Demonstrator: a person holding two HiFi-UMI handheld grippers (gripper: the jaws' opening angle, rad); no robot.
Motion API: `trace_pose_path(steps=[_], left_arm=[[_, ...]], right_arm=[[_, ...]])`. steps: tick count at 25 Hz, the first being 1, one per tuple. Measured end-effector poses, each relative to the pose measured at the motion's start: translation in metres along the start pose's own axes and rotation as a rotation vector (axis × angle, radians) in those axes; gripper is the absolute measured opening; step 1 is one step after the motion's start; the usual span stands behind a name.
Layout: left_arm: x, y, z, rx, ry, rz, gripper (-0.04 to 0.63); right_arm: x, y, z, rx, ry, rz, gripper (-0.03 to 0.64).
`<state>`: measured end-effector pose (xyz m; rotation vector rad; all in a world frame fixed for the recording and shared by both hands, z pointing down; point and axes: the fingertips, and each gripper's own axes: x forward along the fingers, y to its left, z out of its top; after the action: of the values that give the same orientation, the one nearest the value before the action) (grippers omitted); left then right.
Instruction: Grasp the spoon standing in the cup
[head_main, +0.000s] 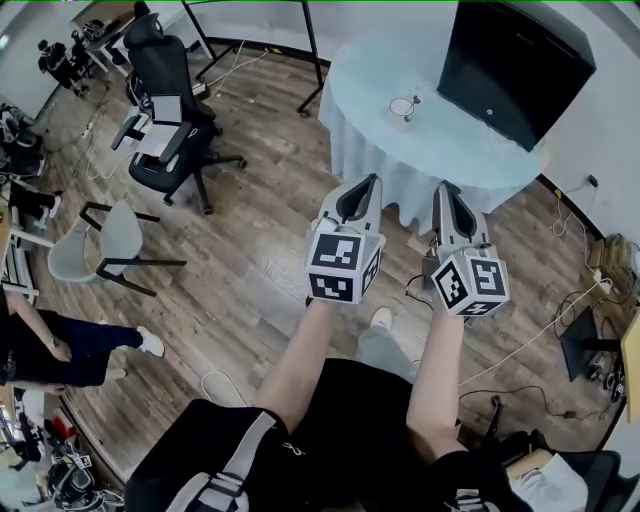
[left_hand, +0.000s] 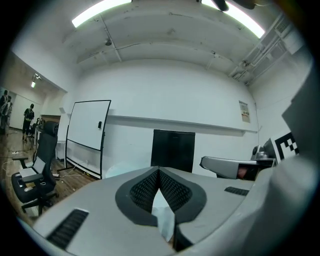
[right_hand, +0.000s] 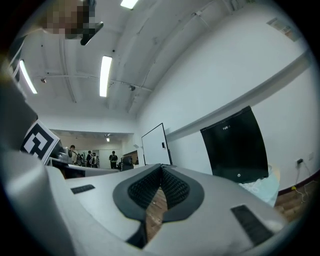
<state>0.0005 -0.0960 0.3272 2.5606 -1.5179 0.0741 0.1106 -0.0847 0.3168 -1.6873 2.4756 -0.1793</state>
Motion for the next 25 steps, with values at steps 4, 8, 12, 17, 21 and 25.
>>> trace_pose_path(steps=[4, 8, 12, 17, 21, 25], left_arm=[[0.035, -0.009, -0.001, -0.013, 0.003, 0.027, 0.005], [0.057, -0.019, 0.012, 0.018, -0.018, 0.03, 0.005], [0.069, -0.007, 0.034, 0.041, -0.047, 0.059, 0.005], [0.08, -0.005, 0.035, 0.063, -0.031, 0.08, 0.005], [0.096, 0.008, 0.024, 0.059, -0.007, 0.092, 0.005], [0.128, 0.032, 0.014, 0.018, 0.02, 0.109, 0.005]], right_arm=[[0.017, -0.036, 0.004, 0.007, 0.004, 0.029, 0.005], [0.03, -0.058, 0.018, 0.002, -0.018, 0.048, 0.005], [0.043, -0.066, 0.027, 0.003, -0.031, 0.068, 0.005], [0.054, -0.085, 0.031, 0.039, -0.049, 0.067, 0.005], [0.073, -0.09, 0.012, 0.053, -0.016, 0.078, 0.005], [0.102, -0.102, 0.006, 0.025, 0.008, 0.072, 0.005]])
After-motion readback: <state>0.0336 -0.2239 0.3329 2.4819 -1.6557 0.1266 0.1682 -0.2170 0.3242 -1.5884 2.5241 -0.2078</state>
